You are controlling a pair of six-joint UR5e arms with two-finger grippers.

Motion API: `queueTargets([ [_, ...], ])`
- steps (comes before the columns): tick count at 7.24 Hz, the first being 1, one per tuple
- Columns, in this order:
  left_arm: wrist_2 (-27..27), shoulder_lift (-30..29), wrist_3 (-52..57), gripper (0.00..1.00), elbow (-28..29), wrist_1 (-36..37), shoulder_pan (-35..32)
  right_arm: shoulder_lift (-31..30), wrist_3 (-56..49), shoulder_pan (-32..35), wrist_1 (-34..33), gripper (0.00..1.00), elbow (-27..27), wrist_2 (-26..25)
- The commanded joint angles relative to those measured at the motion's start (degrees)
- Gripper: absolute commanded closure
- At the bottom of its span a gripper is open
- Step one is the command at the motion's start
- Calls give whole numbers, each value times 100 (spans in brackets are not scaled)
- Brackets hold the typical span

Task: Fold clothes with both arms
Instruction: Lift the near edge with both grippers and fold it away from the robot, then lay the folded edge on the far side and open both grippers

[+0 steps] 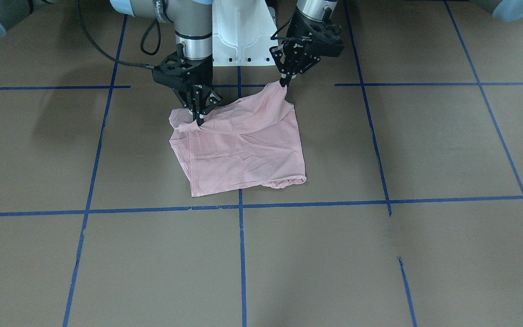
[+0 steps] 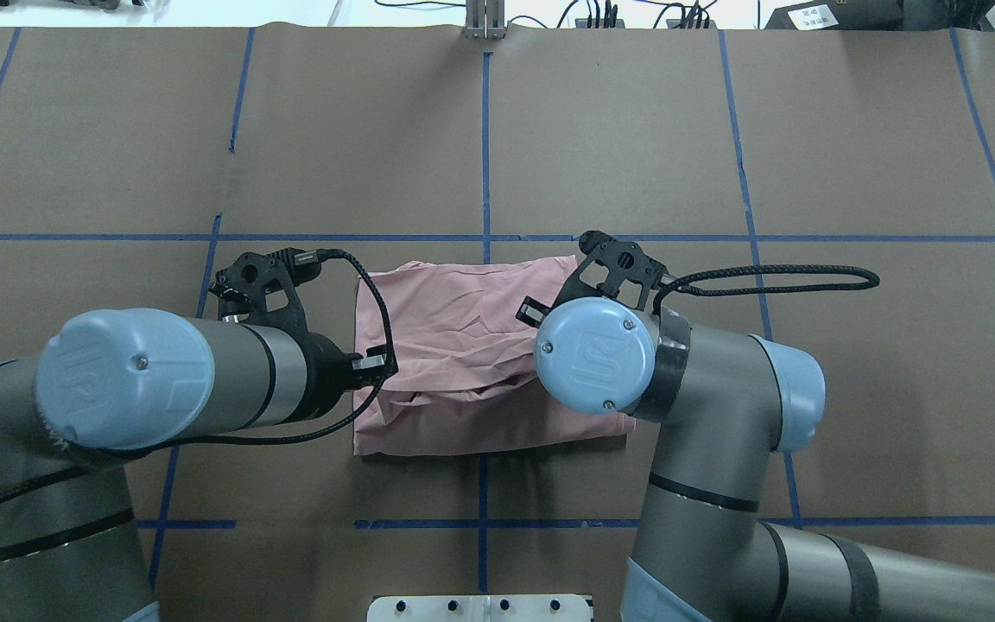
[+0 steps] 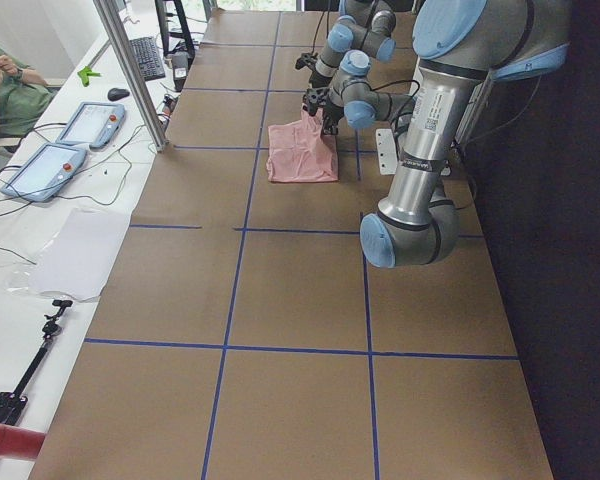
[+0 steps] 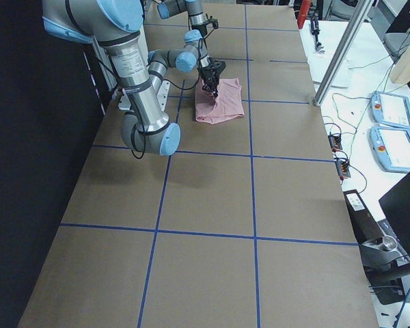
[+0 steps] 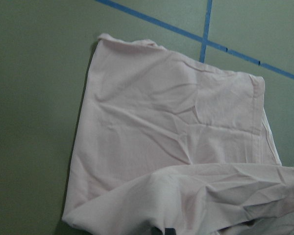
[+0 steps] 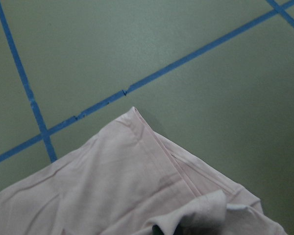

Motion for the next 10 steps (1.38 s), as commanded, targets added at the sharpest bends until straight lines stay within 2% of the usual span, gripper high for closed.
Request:
queueTargets([
  [1,-9,-232,456,100,912,-377,-555,198,-234,231,739,100,-976,-1],
  [2,-17,-425,650,100,1517,-692,-758,268,-243,248,987,100,-1258,-1],
  [4,-17,-584,818,100,2468,-1422,-962,461,-287,283,1024,100,-1576,-1],
  [5,-17,-690,853,100,2699,-1468,-971,470,-296,275,1033,100,-1647,-1],
  [7,-17,-726,854,100,2745,-1469,-962,471,-514,283,1033,100,-1682,-9],
  [8,-35,-682,1028,31,2737,-1478,-954,471,-768,292,1033,30,-1752,-10],
  [9,-35,-656,1665,0,2667,-1478,-971,505,-1119,318,1050,0,-1753,8],
  [10,-79,-551,1801,0,2518,-1504,-997,601,-1244,362,1033,0,-1753,78],
])
